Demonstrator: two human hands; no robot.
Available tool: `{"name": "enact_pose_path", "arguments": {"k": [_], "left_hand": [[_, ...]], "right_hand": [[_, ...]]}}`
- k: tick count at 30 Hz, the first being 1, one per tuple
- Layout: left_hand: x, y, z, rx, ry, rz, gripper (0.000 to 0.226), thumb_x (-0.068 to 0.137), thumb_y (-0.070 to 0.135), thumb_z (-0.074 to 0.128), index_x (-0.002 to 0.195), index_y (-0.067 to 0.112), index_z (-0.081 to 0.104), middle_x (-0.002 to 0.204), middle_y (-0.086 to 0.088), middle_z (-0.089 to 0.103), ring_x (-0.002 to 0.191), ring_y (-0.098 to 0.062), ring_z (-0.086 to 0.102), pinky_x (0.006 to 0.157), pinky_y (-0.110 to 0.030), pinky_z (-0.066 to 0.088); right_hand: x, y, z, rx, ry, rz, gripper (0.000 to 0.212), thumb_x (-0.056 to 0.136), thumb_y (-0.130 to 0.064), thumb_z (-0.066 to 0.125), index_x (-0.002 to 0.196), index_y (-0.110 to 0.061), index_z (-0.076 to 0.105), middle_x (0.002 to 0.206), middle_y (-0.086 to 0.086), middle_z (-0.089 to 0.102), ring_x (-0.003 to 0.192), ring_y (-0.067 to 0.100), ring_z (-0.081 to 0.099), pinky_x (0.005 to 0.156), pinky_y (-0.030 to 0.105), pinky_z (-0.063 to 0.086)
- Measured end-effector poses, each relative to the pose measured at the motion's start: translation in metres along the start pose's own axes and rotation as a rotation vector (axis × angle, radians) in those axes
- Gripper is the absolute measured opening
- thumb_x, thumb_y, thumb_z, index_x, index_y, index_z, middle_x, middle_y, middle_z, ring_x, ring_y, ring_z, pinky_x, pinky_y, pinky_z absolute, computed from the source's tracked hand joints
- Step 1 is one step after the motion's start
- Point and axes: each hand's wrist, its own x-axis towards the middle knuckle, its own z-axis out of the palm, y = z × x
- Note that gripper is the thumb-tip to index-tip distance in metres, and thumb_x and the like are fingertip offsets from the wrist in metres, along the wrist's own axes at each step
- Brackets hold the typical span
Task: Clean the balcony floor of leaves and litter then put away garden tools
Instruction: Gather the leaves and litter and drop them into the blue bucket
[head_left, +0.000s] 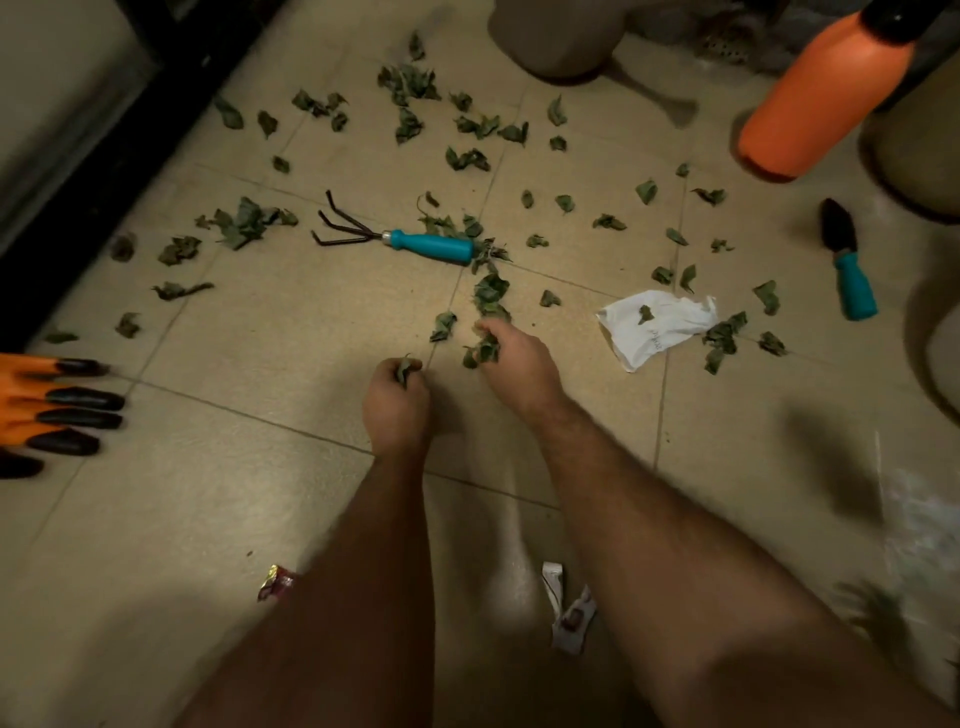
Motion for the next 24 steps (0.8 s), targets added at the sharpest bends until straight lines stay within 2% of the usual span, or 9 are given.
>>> {"name": "enact_pose_path", "arguments": {"k": [3, 5, 10, 13, 15, 17, 20, 22, 24], "left_hand": [[0.008, 0.005, -0.005, 0.093, -0.054, 0.097, 0.022, 0.096, 0.018, 0.056, 0.114, 0.010, 0.067, 0.107, -0.008, 0.069, 0.098, -0.022, 0.062, 0.084, -0.032, 0.048], [0.011, 0.012, 0.000, 0.170, -0.141, 0.166, 0.026, 0.095, 0.020, 0.059, 0.118, 0.011, 0.067, 0.110, -0.008, 0.070, 0.101, -0.024, 0.063, 0.088, -0.035, 0.051], [0.013, 0.028, 0.024, 0.281, -0.292, 0.224, 0.045, 0.088, 0.032, 0.072, 0.129, 0.016, 0.061, 0.120, -0.006, 0.068, 0.106, -0.023, 0.065, 0.091, -0.043, 0.056], [0.016, 0.032, 0.027, 0.285, -0.166, 0.256, 0.043, 0.091, 0.032, 0.069, 0.130, 0.017, 0.060, 0.117, -0.004, 0.069, 0.107, -0.022, 0.065, 0.093, -0.041, 0.054], [0.025, 0.031, 0.022, 0.287, -0.054, 0.274, 0.040, 0.092, 0.030, 0.067, 0.129, 0.017, 0.058, 0.119, -0.004, 0.066, 0.110, -0.021, 0.062, 0.094, -0.038, 0.053], [0.040, 0.030, 0.014, 0.361, -0.022, 0.278, 0.046, 0.092, 0.031, 0.067, 0.134, 0.018, 0.054, 0.125, -0.005, 0.063, 0.114, -0.021, 0.059, 0.096, -0.036, 0.051], [0.059, 0.032, 0.010, 0.489, -0.101, 0.296, 0.055, 0.092, 0.036, 0.066, 0.142, 0.022, 0.049, 0.130, -0.008, 0.058, 0.116, -0.023, 0.056, 0.097, -0.037, 0.050], [0.067, 0.035, 0.015, 0.546, -0.164, 0.344, 0.054, 0.094, 0.035, 0.063, 0.145, 0.024, 0.046, 0.132, -0.009, 0.056, 0.119, -0.023, 0.055, 0.099, -0.037, 0.048], [0.069, 0.034, 0.022, 0.602, -0.232, 0.381, 0.048, 0.096, 0.030, 0.061, 0.143, 0.025, 0.048, 0.133, -0.009, 0.054, 0.118, -0.023, 0.054, 0.099, -0.035, 0.046]], "right_hand": [[-0.003, 0.004, -0.004, -0.232, 0.003, -0.003, 0.029, 0.094, -0.015, 0.059, 0.122, -0.022, 0.061, 0.106, 0.003, 0.070, 0.094, 0.023, 0.065, 0.077, 0.033, 0.053], [-0.010, 0.009, -0.010, -0.190, 0.024, 0.046, 0.017, 0.093, -0.019, 0.059, 0.110, -0.021, 0.061, 0.093, 0.001, 0.067, 0.082, 0.022, 0.061, 0.067, 0.030, 0.046], [-0.017, 0.014, -0.021, 0.450, 0.025, 0.264, 0.006, 0.090, -0.018, 0.065, 0.089, -0.013, 0.062, 0.080, -0.003, 0.063, 0.068, 0.007, 0.054, 0.049, 0.012, 0.040], [-0.016, 0.013, -0.024, 0.767, 0.061, 0.446, 0.017, 0.093, -0.015, 0.052, 0.077, -0.017, 0.056, 0.066, -0.001, 0.051, 0.056, 0.013, 0.044, 0.042, 0.021, 0.033], [-0.014, 0.012, -0.024, 0.903, 0.070, 0.505, 0.019, 0.093, -0.015, 0.048, 0.074, -0.017, 0.053, 0.060, 0.000, 0.047, 0.052, 0.015, 0.042, 0.041, 0.021, 0.028], [-0.009, 0.012, -0.019, 0.840, 0.094, 0.480, 0.020, 0.094, -0.022, 0.054, 0.076, -0.015, 0.058, 0.062, 0.001, 0.052, 0.053, 0.015, 0.047, 0.042, 0.021, 0.033], [-0.001, 0.009, -0.009, 0.553, 0.131, 0.362, 0.028, 0.091, -0.036, 0.066, 0.083, -0.009, 0.066, 0.072, 0.003, 0.064, 0.064, 0.016, 0.057, 0.055, 0.025, 0.042], [0.004, 0.003, -0.001, 0.487, 0.117, 0.311, 0.016, 0.089, -0.030, 0.069, 0.085, -0.015, 0.065, 0.078, -0.002, 0.065, 0.072, 0.014, 0.060, 0.059, 0.026, 0.044], [0.006, -0.005, 0.002, 0.382, 0.096, 0.227, 0.012, 0.089, -0.022, 0.070, 0.099, -0.018, 0.065, 0.093, -0.008, 0.065, 0.084, 0.008, 0.059, 0.065, 0.018, 0.042]]}}
